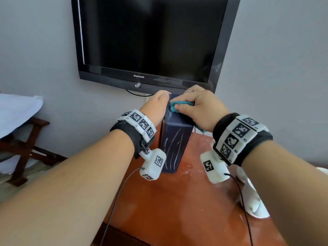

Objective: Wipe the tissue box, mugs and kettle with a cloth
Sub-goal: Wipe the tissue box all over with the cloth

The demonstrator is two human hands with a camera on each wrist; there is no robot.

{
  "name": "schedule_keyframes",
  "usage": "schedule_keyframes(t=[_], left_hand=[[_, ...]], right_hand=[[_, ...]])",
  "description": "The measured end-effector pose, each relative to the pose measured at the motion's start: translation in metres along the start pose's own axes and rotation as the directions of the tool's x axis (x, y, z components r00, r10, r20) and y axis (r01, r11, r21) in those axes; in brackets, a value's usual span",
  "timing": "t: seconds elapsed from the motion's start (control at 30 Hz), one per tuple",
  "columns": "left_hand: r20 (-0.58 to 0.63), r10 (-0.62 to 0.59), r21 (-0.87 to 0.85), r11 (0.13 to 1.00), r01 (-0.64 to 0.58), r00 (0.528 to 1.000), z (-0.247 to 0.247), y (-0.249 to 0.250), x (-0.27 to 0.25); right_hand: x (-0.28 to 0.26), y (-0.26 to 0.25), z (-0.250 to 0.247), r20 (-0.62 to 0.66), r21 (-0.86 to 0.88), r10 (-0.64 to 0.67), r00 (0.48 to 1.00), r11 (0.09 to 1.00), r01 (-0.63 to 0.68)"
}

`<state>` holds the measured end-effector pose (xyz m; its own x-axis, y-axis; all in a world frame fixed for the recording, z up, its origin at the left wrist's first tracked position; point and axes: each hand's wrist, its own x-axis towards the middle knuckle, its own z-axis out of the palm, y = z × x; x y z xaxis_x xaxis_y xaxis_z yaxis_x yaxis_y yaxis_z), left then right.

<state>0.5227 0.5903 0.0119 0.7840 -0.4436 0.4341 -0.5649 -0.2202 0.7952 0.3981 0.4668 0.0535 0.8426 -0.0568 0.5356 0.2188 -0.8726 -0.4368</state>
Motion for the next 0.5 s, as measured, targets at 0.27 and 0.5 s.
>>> schedule_keyframes(t=[0.27, 0.5], left_hand=[[0.035, 0.017, 0.104, 0.994, -0.02, 0.999, 0.008, -0.005, 0.022], [0.072, -0.014, -0.012, 1.0, 0.014, 0.997, 0.012, -0.016, 0.025]], right_hand=[[-0.028, 0.004, -0.006, 0.047, 0.053, 0.053, 0.997, 0.997, -0.056], [-0.035, 0.003, -0.006, 0.045, 0.069, 0.06, 0.997, 0.996, -0.063]])
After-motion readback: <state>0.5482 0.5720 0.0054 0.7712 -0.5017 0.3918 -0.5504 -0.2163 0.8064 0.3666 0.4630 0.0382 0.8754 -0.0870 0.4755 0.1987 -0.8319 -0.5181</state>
